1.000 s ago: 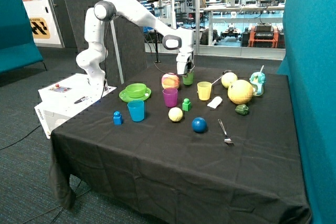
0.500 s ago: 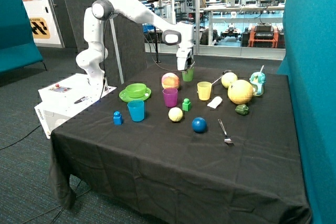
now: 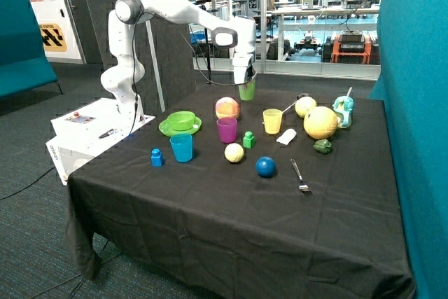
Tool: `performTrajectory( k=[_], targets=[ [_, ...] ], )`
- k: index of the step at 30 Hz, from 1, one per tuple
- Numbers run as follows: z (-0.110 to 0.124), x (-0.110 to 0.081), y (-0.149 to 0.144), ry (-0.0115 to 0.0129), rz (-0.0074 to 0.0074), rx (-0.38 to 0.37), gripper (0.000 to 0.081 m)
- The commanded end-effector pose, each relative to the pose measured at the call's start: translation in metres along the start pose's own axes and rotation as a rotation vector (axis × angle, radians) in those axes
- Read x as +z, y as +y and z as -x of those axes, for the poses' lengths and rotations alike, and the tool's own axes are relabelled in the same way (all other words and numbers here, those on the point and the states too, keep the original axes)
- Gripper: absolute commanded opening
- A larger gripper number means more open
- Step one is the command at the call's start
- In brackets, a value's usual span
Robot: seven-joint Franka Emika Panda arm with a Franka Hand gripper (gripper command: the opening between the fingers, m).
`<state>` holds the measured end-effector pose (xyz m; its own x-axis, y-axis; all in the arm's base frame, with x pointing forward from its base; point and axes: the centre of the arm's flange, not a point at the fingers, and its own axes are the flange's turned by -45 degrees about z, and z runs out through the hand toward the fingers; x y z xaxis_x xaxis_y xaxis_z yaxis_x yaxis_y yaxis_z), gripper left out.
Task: Place the bowl on the plate and the cup in the bowl matching the color
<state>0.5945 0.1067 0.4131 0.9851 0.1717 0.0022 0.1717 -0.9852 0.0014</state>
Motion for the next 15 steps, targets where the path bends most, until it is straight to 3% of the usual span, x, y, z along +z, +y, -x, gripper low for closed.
performTrajectory(
  k=[1, 15],
  targets=[
    [0.01, -0.035, 0.028, -0.0021, -0.0015, -0.056, 0.0],
    [0.038, -0.045, 0.075, -0.0021, -0.0015, -0.101, 0.0]
  ],
)
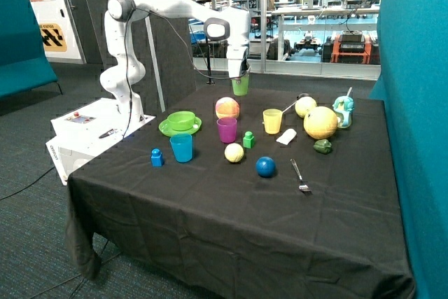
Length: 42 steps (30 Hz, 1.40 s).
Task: Place the bowl on the plate and the cup in the bowl matching the color
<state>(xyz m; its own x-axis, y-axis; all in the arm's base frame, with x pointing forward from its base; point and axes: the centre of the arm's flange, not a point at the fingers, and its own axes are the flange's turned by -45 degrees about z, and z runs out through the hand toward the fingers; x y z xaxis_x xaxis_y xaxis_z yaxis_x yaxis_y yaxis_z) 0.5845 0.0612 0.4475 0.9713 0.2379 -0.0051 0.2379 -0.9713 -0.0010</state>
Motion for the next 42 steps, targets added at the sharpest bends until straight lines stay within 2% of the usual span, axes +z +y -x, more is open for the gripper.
performTrajectory(
  k=[1, 12, 21, 30, 42],
  targets=[
    [0.026, -0.011, 0.033, 0.0051, 0.001, -0.032, 0.0],
    [0.065, -0.014, 0.073, 0.0051, 0.001, -0.026, 0.0],
    [0.105, -0.015, 0.085, 0.0051, 0.0012, -0.105, 0.0],
    [0.139, -0.003, 0.085, 0.0051, 0.0014, -0.164, 0.0],
    [0.184, 0.027, 0.1, 0.0051, 0.0014, -0.171, 0.0]
  ],
)
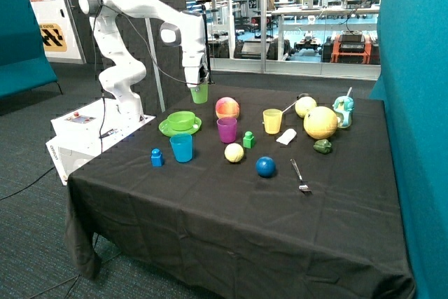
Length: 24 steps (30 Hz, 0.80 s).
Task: Place the bowl on the plate and the cup in the bowl matching the color
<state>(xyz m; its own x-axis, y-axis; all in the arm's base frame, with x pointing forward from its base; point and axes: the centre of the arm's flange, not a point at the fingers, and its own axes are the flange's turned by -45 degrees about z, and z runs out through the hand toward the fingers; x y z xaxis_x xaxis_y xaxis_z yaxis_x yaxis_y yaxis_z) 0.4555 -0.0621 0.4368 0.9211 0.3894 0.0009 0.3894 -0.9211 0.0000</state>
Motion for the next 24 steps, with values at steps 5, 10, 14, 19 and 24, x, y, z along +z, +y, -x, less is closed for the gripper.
performTrajectory(
  k=[5, 10, 14, 19, 24],
  targets=[
    [0.043, 0.021, 0.009, -0.0009, 0.0, -0.006, 0.0],
    [0.052, 0.026, 0.009, -0.0009, 0.0, -0.005, 0.0],
    [0.058, 0.035, 0.006, -0.0009, 0.0, -0.01, 0.0],
    [0.064, 0.046, 0.002, -0.0009, 0.0, -0.022, 0.0],
    [0.069, 0.053, 0.001, -0.0009, 0.0, -0.023, 0.0]
  ],
)
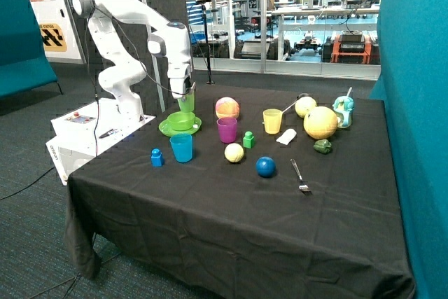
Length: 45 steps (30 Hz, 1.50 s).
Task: Place the bowl on the plate and the cup in the bowl matching the color
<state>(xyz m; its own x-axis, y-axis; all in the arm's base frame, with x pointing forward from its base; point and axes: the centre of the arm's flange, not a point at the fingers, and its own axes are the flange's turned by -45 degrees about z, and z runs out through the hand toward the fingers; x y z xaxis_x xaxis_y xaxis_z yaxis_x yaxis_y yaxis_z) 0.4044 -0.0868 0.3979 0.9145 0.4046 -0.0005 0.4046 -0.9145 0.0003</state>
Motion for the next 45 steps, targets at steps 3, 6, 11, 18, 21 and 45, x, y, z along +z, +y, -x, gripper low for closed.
performTrajectory(
  k=[3, 6, 11, 18, 21, 45],
  targets=[
    [0.015, 0.019, 0.0, 0.0005, -0.0003, -0.001, 0.0],
    [0.017, 0.023, 0.0, 0.0005, -0.0003, 0.0, 0.0],
    [0.018, 0.031, 0.001, 0.0005, -0.0003, 0.003, 0.0],
    [0.019, 0.042, 0.001, 0.0005, -0.0003, 0.002, 0.0],
    [0.02, 0.044, 0.001, 0.0005, -0.0003, 0.002, 0.0],
    [0.033, 0.062, 0.005, 0.0005, -0.0003, 0.012, 0.031]
  ],
)
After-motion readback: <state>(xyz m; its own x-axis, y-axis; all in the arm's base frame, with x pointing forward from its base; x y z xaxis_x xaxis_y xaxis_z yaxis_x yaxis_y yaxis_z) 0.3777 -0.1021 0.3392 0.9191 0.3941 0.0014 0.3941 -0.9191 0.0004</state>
